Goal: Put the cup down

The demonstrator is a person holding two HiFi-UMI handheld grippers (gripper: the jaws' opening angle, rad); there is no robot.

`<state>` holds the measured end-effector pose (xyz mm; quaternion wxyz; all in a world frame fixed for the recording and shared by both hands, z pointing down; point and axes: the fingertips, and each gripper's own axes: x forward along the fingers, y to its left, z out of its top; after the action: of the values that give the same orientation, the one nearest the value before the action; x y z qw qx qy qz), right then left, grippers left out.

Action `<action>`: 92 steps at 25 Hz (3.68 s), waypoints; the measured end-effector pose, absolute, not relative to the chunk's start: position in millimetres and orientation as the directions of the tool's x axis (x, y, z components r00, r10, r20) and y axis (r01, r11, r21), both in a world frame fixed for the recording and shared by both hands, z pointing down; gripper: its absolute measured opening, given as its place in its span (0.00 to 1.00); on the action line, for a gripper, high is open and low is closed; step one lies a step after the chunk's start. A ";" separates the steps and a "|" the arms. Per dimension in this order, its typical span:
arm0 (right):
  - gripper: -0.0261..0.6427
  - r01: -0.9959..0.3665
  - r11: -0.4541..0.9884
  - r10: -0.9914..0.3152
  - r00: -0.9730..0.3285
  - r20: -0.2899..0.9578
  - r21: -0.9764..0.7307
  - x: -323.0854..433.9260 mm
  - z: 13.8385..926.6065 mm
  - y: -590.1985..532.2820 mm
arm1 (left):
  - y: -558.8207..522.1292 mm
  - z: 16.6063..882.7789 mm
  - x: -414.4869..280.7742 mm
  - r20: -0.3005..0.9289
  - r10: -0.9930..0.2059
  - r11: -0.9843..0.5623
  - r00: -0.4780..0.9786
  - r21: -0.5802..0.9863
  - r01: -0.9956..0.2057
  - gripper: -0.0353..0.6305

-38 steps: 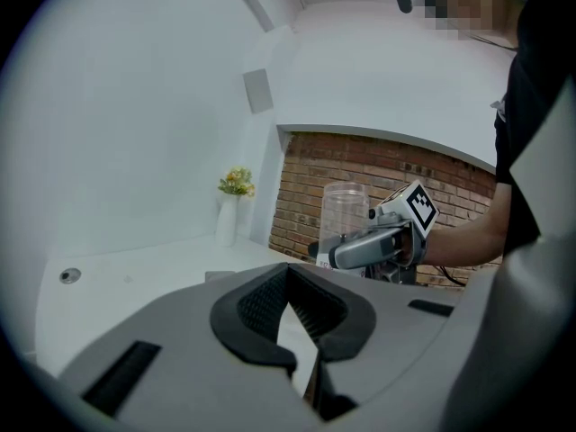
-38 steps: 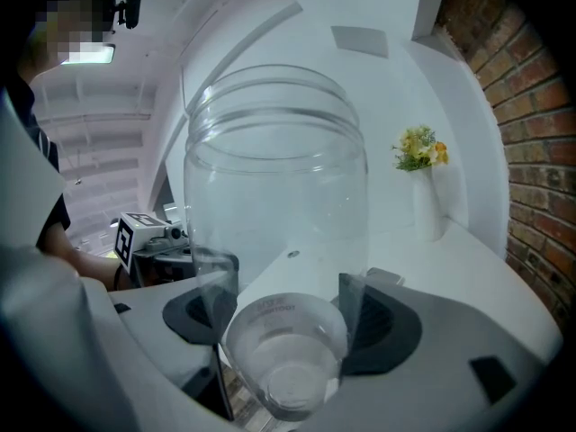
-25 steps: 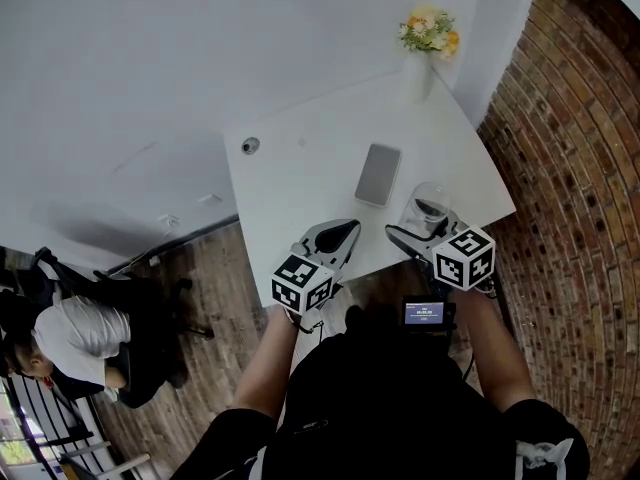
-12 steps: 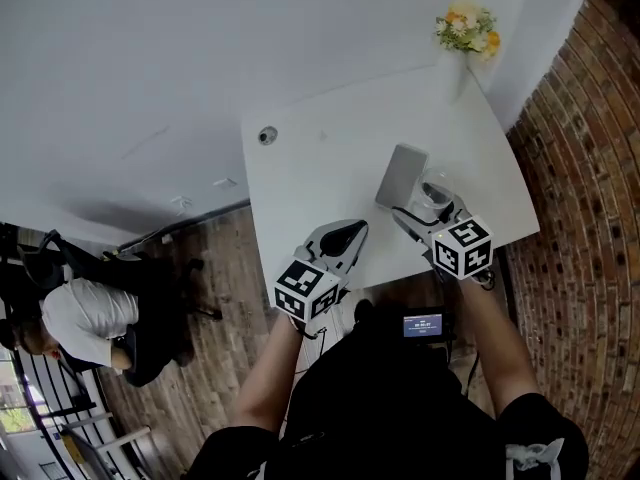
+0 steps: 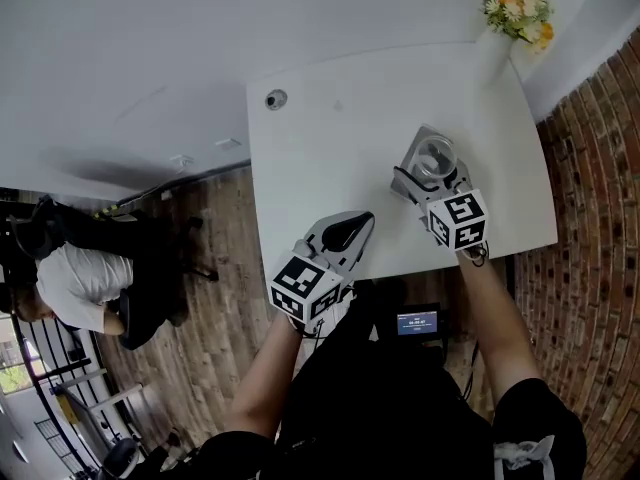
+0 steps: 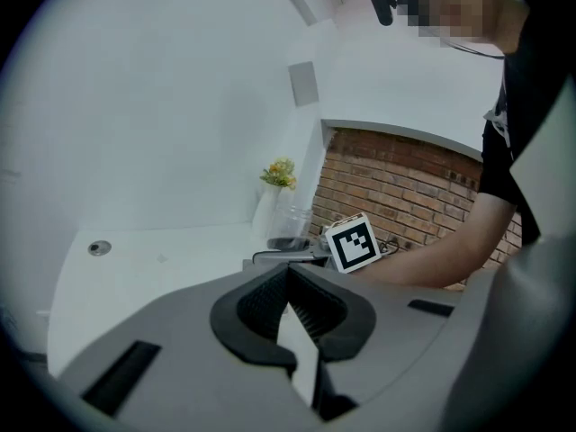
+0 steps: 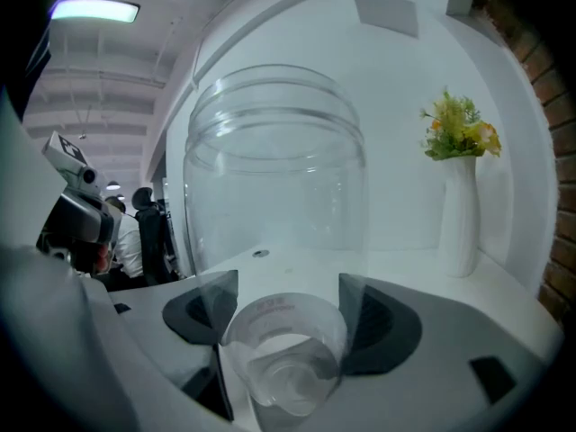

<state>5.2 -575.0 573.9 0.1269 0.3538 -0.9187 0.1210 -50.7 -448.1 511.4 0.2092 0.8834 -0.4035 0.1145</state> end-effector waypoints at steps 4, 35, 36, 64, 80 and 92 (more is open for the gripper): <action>0.58 -0.680 0.730 -0.637 -0.713 0.294 -0.067 -1.6 582.9 -577.7 | -446.1 517.2 -56.0 0.381 -0.673 -0.567 0.634 0.285 -0.773 0.06; 0.76 -0.720 0.691 -0.665 -0.668 0.333 -0.065 37.8 572.6 -545.5 | -425.8 500.3 -79.6 0.356 -0.708 -0.554 0.610 0.255 -0.792 0.06; 0.76 -0.726 0.683 -0.670 -0.663 0.335 -0.072 40.5 570.5 -542.3 | -424.2 499.3 -81.2 0.354 -0.710 -0.554 0.609 0.255 -0.793 0.06; 0.35 -0.664 0.639 -0.615 -0.744 0.261 -0.388 78.9 493.9 -414.9 | -418.1 488.7 -46.8 0.279 -0.652 -0.657 0.705 0.257 -0.709 0.06; 0.09 -0.657 0.638 -0.610 -0.750 0.258 -0.402 71.4 492.3 -415.8 | -417.7 484.1 -42.6 0.261 -0.644 -0.669 0.720 0.265 -0.694 0.06; 0.06 -0.652 0.634 -0.603 -0.753 0.262 -0.417 69.3 495.4 -414.6 | -414.2 483.2 -41.7 0.259 -0.641 -0.672 0.723 0.265 -0.691 0.06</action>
<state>69.3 -414.6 495.4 0.0488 0.3477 -0.9024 0.2497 -41.7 -414.2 483.2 0.1746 0.9115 -0.3654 0.0723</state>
